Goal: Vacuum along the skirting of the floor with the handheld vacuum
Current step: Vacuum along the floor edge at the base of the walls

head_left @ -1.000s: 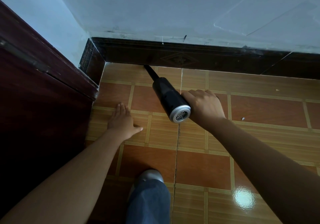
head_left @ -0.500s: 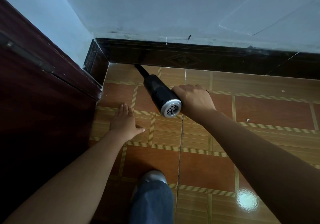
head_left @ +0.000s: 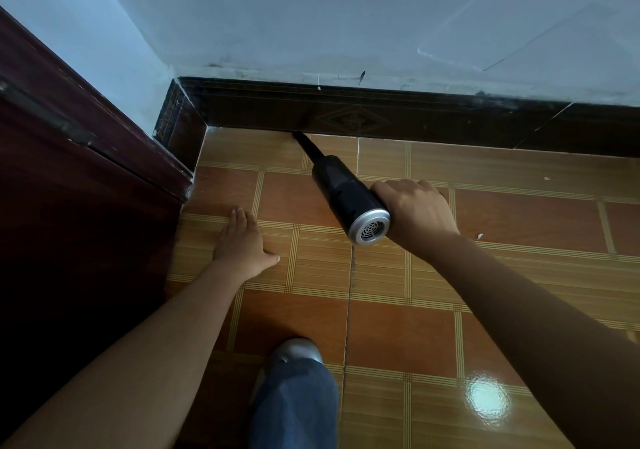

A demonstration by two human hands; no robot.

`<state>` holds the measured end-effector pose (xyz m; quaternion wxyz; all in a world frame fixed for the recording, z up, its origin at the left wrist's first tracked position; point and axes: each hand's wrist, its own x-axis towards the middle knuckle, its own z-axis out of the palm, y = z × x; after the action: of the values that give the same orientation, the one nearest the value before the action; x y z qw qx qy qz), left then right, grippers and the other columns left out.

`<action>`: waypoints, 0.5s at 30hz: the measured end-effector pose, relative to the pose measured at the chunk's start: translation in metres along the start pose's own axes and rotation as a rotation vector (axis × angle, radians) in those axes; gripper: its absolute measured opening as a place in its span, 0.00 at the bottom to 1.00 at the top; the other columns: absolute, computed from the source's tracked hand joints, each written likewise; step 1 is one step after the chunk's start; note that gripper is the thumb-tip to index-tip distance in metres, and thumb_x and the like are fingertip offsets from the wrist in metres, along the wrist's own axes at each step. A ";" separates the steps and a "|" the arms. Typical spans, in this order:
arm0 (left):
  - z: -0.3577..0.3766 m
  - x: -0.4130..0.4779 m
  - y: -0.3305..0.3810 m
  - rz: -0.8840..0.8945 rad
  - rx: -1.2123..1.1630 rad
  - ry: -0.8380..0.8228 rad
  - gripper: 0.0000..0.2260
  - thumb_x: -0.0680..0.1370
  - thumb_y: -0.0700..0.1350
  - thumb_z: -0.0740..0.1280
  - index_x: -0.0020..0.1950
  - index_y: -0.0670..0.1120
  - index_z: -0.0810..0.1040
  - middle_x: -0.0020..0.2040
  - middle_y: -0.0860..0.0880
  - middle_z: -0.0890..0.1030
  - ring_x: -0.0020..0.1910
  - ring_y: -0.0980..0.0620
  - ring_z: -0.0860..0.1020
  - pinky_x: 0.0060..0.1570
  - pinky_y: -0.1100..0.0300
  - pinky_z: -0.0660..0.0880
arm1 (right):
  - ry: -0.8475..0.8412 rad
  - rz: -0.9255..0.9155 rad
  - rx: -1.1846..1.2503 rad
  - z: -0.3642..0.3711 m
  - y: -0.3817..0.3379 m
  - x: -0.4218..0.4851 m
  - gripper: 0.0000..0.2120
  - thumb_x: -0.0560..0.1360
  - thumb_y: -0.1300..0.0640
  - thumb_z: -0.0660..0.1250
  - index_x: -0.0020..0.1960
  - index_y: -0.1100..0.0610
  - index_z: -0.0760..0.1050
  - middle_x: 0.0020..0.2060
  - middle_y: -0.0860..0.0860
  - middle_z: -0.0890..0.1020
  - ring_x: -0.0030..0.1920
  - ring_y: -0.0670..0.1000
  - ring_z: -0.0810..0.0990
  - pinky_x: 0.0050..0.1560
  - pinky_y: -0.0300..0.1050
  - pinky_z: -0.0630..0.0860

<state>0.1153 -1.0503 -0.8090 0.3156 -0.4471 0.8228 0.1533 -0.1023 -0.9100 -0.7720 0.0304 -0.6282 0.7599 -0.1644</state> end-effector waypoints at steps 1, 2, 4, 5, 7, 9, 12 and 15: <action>0.001 -0.001 0.001 0.007 -0.006 0.012 0.45 0.76 0.59 0.64 0.77 0.37 0.40 0.77 0.39 0.40 0.77 0.43 0.41 0.76 0.51 0.47 | 0.002 0.002 0.001 -0.002 0.001 -0.003 0.11 0.65 0.60 0.74 0.44 0.60 0.75 0.31 0.55 0.79 0.31 0.57 0.78 0.36 0.50 0.73; 0.001 -0.002 0.003 0.018 -0.007 0.030 0.44 0.76 0.58 0.65 0.77 0.38 0.40 0.78 0.39 0.40 0.77 0.44 0.41 0.76 0.51 0.46 | 0.007 0.004 0.001 -0.004 0.003 -0.005 0.11 0.65 0.60 0.75 0.44 0.60 0.75 0.31 0.54 0.79 0.30 0.57 0.77 0.36 0.49 0.73; 0.002 -0.004 0.009 0.055 -0.001 0.072 0.43 0.76 0.56 0.65 0.77 0.40 0.40 0.78 0.41 0.40 0.77 0.45 0.41 0.76 0.51 0.46 | 0.015 0.011 -0.003 -0.007 0.007 -0.011 0.12 0.65 0.59 0.75 0.45 0.60 0.75 0.31 0.54 0.79 0.29 0.57 0.77 0.35 0.49 0.73; 0.002 -0.005 0.013 0.078 0.003 0.087 0.43 0.77 0.56 0.65 0.77 0.41 0.40 0.78 0.41 0.40 0.77 0.45 0.41 0.76 0.51 0.45 | 0.017 0.016 -0.006 -0.008 0.008 -0.014 0.12 0.65 0.59 0.75 0.45 0.60 0.75 0.31 0.54 0.79 0.29 0.56 0.77 0.35 0.49 0.73; 0.001 -0.006 0.024 0.124 0.014 0.105 0.42 0.77 0.55 0.64 0.78 0.42 0.40 0.78 0.41 0.40 0.77 0.45 0.40 0.76 0.52 0.44 | 0.019 0.025 -0.018 -0.011 0.013 -0.021 0.11 0.66 0.59 0.74 0.44 0.60 0.75 0.31 0.54 0.79 0.29 0.57 0.77 0.35 0.49 0.72; -0.001 -0.006 0.034 0.164 0.037 0.114 0.40 0.78 0.54 0.63 0.77 0.42 0.39 0.78 0.42 0.39 0.77 0.46 0.40 0.76 0.53 0.43 | 0.023 0.040 -0.039 -0.015 0.018 -0.027 0.11 0.65 0.60 0.74 0.43 0.61 0.74 0.31 0.55 0.78 0.30 0.57 0.77 0.36 0.49 0.71; -0.001 -0.008 0.046 0.212 0.068 0.107 0.38 0.79 0.53 0.61 0.77 0.42 0.39 0.78 0.43 0.39 0.77 0.47 0.40 0.76 0.53 0.42 | 0.022 0.056 -0.066 -0.019 0.024 -0.036 0.12 0.63 0.61 0.75 0.42 0.61 0.74 0.31 0.55 0.79 0.30 0.57 0.77 0.36 0.46 0.69; -0.001 -0.009 0.055 0.236 0.082 0.091 0.37 0.80 0.53 0.59 0.78 0.42 0.39 0.78 0.44 0.39 0.77 0.47 0.40 0.75 0.53 0.43 | 0.017 0.091 -0.087 -0.023 0.029 -0.045 0.12 0.62 0.62 0.76 0.41 0.60 0.74 0.31 0.54 0.78 0.30 0.56 0.76 0.35 0.47 0.70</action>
<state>0.0730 -1.0141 -0.8041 0.2756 -0.3405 0.8887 0.1350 -0.1258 -0.8567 -0.7659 0.0042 -0.5922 0.7944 -0.1348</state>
